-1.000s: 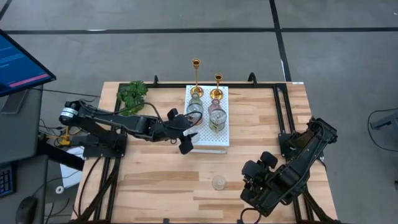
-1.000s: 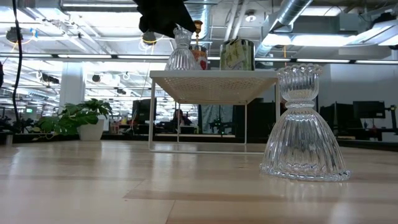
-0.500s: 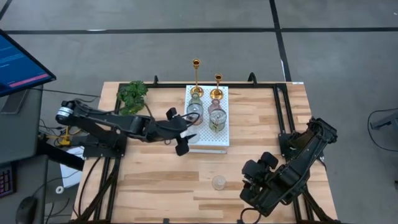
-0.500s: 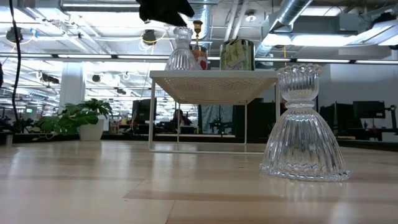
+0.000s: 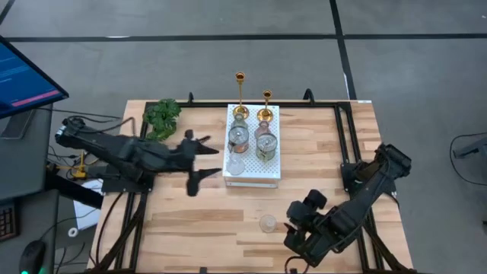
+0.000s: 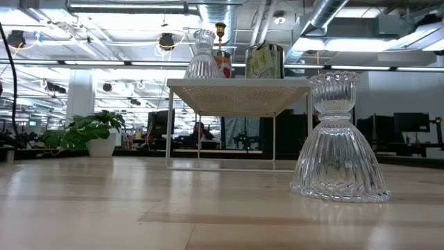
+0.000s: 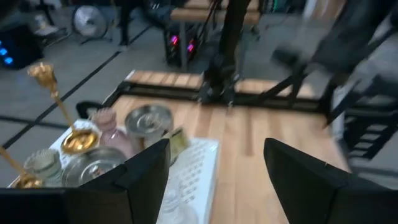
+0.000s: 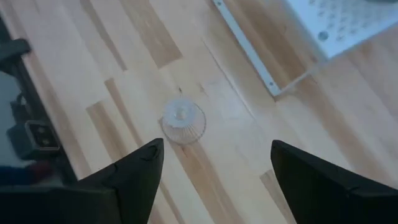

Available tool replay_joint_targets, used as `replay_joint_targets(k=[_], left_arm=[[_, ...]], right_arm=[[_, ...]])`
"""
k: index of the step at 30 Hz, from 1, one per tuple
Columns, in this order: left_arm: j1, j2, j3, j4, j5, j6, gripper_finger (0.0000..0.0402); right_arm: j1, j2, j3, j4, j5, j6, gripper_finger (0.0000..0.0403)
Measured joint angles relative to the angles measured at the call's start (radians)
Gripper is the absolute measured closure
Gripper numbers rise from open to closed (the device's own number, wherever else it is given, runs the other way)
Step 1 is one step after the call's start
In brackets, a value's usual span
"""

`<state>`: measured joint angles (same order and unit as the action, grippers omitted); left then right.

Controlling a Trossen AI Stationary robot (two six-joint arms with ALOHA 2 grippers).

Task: Pick & Place candle stick holders
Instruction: Put the transparent glass candle holder on the shelf

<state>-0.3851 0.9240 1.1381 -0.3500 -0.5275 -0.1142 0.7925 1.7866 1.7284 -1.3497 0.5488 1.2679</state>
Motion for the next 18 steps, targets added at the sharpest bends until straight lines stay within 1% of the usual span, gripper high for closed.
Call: replay_joint_targets(k=[4, 8, 11, 13, 18], left_arm=[[-0.038, -0.078, 0.0, 0.01, -0.001, 0.002, 0.0142], [-0.047, -0.135, 0.0, 0.018, -0.003, 0.002, 0.0142], [-0.047, -0.157, 0.0, 0.027, -0.004, 0.002, 0.0142], [-0.047, -0.162, 0.001, 0.037, -0.006, 0.002, 0.0142], [-0.047, -0.156, 0.001, 0.04, -0.019, -0.012, 0.0142]], right_arm=[[0.009, -0.001, -0.136, 0.17, -0.006, 0.0, 0.0116], [0.022, -0.002, -0.29, 0.462, -0.041, -0.107, 0.0116], [0.03, -0.001, -0.388, 0.64, -0.03, -0.191, 0.0116], [0.032, -0.001, -0.444, 0.694, -0.013, -0.231, 0.0116], [0.025, -0.002, -0.545, 0.732, 0.013, -0.277, 0.0116]])
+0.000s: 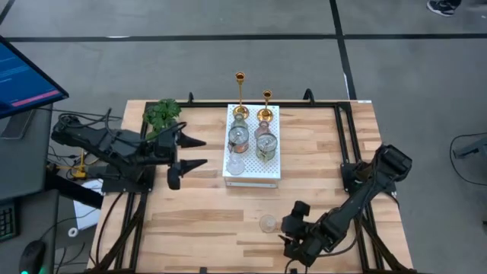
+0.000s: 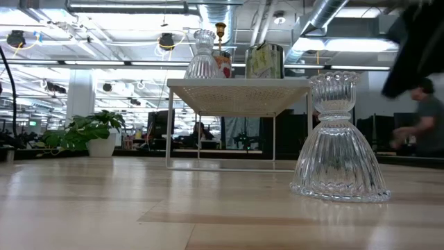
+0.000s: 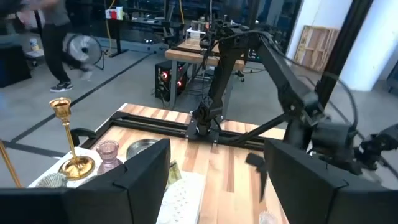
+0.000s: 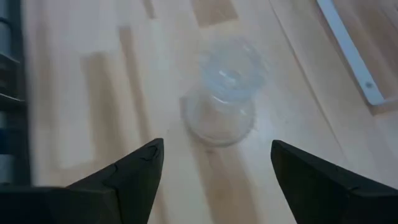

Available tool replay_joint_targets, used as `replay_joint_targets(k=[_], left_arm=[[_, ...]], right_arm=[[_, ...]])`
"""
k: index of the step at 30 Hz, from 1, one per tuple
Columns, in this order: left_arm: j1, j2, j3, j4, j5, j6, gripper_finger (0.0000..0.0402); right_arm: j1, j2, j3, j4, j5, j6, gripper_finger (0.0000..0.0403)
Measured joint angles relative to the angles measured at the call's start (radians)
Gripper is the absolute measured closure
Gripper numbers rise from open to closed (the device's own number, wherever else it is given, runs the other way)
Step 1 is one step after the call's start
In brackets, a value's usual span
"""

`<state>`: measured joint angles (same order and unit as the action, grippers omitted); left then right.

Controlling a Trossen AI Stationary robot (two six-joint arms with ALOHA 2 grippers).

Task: Pick & Place candle stick holders
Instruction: Put the transparent glass candle holder on the shelf

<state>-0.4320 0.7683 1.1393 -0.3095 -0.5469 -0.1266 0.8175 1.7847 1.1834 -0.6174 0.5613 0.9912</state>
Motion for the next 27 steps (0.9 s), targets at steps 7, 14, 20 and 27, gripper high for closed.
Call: replay_joint_targets(k=[7, 14, 20, 27], left_arm=[[0.0, 0.015, 0.0, 0.006, -0.014, -0.039, 0.0142], [0.001, 0.023, 0.0, 0.025, -0.066, -0.05, 0.0142], [0.001, 0.026, 0.0, 0.027, -0.078, -0.065, 0.0142], [0.001, 0.029, 0.0, 0.027, -0.078, -0.065, 0.0142]], right_arm=[[-0.024, 0.0, -0.107, 0.364, -0.045, -0.15, 0.0117], [-0.056, 0.0, -0.123, 0.308, 0.015, -0.152, 0.0117], [-0.057, 0.001, -0.124, 0.289, 0.015, -0.16, 0.0117], [-0.081, 0.001, -0.124, 0.255, 0.131, -0.11, 0.0117]])
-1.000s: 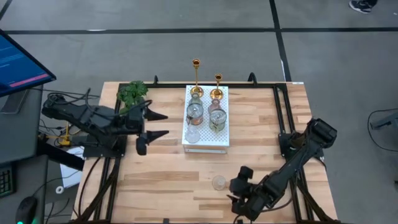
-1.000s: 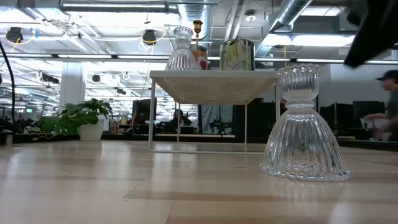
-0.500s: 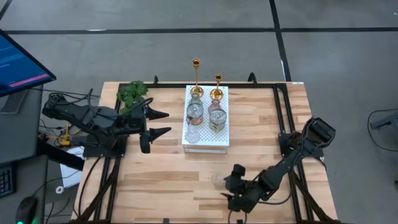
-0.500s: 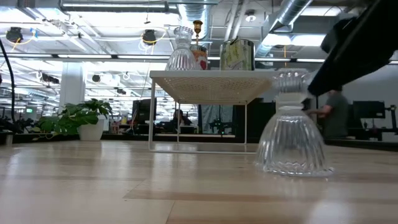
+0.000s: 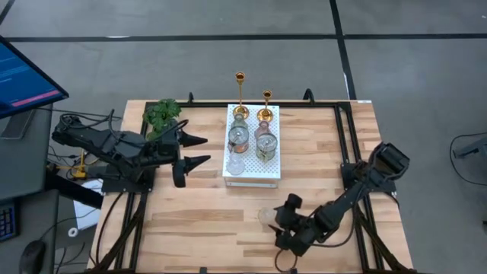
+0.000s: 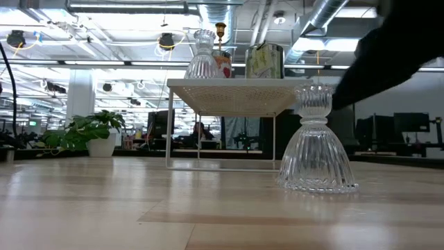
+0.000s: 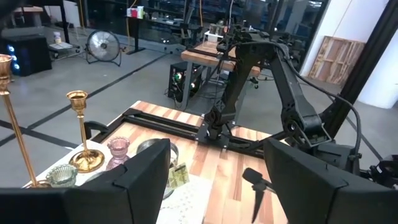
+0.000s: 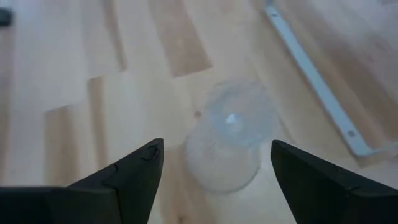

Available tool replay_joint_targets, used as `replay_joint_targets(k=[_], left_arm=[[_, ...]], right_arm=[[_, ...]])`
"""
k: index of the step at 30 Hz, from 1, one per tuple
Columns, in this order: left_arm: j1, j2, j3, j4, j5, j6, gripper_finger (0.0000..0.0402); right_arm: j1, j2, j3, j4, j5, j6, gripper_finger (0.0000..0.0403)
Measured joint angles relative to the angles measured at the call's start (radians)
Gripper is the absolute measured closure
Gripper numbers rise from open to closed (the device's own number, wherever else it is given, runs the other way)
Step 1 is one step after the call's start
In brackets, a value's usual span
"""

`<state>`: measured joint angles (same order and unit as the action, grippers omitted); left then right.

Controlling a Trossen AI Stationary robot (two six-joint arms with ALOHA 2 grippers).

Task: Pick & Place candle stick holders
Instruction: Put the transparent glass candle holder on the shelf

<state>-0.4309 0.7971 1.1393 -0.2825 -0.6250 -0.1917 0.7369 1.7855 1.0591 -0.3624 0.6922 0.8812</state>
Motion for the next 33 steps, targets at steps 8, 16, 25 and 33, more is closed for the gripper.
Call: replay_joint_targets(k=[8, 16, 25, 33], left_arm=[[0.0, 0.0, 0.0, 0.0, -0.011, 0.0, 0.0142], [0.0, 0.008, 0.0, 0.003, -0.017, 0.0, 0.0142], [0.0, 0.011, 0.0, 0.0, -0.045, 0.001, 0.0142], [0.0, 0.011, 0.0, 0.0, -0.053, 0.0, 0.0142]], right_arm=[[-0.038, 0.0, -0.108, 0.211, -0.036, -0.01, 0.0117], [-0.062, 0.0, -0.132, 0.276, -0.038, -0.094, 0.0117], [-0.074, 0.0, -0.132, 0.289, -0.04, -0.093, 0.0166], [-0.074, 0.0, -0.132, 0.298, -0.036, -0.086, 0.0289]])
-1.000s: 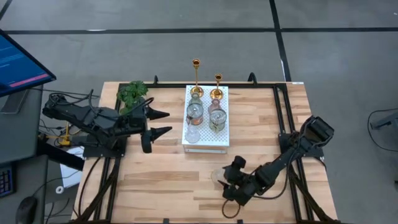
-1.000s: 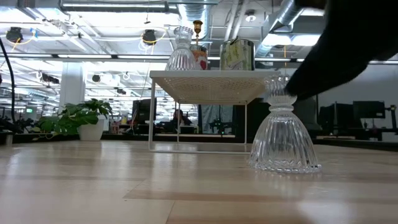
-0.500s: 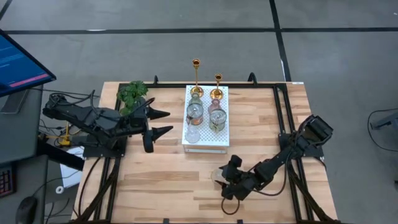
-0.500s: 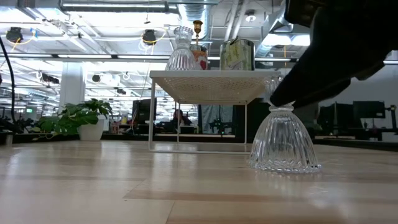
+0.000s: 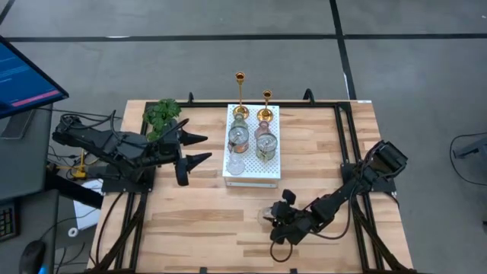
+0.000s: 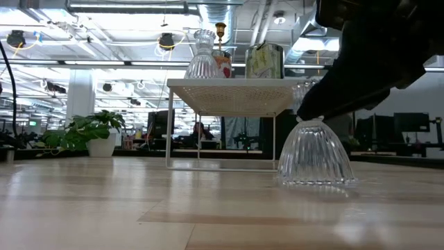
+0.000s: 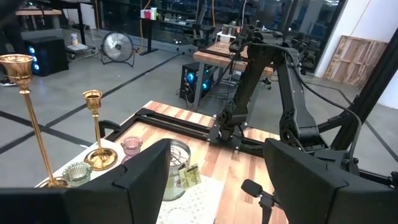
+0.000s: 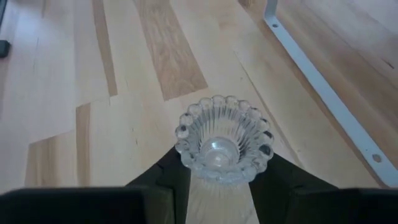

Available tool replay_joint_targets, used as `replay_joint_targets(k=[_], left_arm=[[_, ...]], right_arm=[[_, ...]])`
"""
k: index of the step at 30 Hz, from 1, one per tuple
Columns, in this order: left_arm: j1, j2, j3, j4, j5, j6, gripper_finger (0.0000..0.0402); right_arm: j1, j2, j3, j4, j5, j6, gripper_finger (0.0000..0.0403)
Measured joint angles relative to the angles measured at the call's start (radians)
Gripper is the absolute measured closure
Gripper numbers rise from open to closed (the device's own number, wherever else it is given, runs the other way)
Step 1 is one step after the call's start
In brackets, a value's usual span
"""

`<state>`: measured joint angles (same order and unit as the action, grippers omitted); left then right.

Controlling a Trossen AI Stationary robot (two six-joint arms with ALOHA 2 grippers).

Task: Pick & Place candle stick holders
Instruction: Put the transparent glass candle holder on the shelf

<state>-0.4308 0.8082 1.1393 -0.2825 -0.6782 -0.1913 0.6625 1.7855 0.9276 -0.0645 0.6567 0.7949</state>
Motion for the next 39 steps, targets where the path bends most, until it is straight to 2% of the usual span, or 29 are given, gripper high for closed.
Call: replay_joint_targets(k=[7, 11, 19, 27, 36, 39], left_arm=[[0.0, 0.0, 0.0, 0.0, 0.0, 0.0, 0.0142], [0.0, 0.0, 0.0, -0.001, 0.0, 0.0, 0.0142], [0.0, 0.0, 0.0, -0.001, 0.001, 0.0, 0.0142], [0.0, -0.001, 0.0, -0.004, 0.001, 0.0, 0.0142], [0.0, -0.001, 0.0, -0.006, 0.001, 0.0, 0.0142], [0.0, -0.001, 0.0, -0.006, 0.001, 0.0, 0.0142]], right_arm=[[0.0, -0.002, 0.001, 0.053, 0.002, 0.047, 0.029], [-0.004, -0.049, 0.036, 0.011, -0.001, 0.052, 0.0283], [-0.073, -0.26, 0.122, -0.228, 0.025, -0.062, 0.0302], [-0.214, -0.407, 0.186, -0.418, 0.025, -0.191, 0.0306], [-0.283, -0.44, 0.185, -0.413, 0.075, -0.28, 0.0306], [-0.281, -0.441, 0.145, -0.36, 0.108, -0.281, 0.0306]])
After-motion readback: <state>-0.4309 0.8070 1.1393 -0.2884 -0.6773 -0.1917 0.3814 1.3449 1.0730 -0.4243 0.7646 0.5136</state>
